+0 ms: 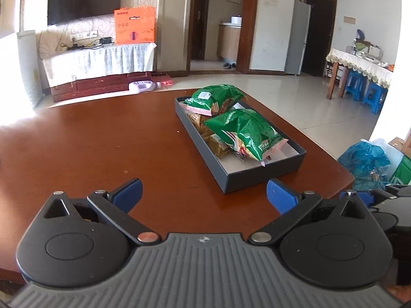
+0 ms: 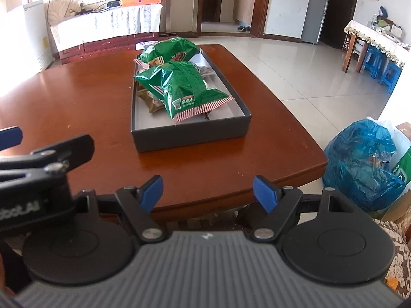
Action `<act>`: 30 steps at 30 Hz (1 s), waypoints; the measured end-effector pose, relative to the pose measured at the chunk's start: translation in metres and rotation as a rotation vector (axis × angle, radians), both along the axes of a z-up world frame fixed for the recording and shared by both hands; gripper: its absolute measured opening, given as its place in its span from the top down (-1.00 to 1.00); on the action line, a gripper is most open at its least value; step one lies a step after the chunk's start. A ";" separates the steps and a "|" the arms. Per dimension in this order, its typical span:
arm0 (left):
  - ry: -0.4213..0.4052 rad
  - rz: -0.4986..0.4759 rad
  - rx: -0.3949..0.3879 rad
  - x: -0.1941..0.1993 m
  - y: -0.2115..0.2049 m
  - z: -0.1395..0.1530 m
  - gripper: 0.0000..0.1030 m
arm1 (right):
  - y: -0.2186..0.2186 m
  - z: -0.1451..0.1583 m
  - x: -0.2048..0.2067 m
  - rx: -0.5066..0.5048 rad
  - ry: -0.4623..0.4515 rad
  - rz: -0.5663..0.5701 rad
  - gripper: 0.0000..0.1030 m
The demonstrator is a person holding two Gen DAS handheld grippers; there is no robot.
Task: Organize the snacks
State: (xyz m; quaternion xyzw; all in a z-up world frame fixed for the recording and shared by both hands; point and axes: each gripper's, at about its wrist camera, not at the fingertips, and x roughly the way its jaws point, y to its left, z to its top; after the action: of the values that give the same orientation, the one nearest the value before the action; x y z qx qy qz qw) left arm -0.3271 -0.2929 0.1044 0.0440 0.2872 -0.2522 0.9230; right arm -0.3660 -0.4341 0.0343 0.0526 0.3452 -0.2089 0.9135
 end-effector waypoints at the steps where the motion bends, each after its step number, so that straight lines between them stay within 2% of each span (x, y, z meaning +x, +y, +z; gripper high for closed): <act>1: -0.001 -0.006 0.006 0.000 -0.001 -0.001 -1.00 | -0.002 -0.002 0.000 0.007 0.003 -0.004 -0.54; 30: 0.024 -0.005 0.046 0.006 -0.002 -0.011 -1.00 | -0.002 -0.009 0.004 -0.014 0.039 0.013 -0.54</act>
State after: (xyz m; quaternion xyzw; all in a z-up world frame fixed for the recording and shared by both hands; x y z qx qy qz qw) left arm -0.3214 -0.2950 0.0930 0.0627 0.3041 -0.2486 0.9175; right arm -0.3623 -0.4363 0.0254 0.0401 0.3618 -0.2060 0.9083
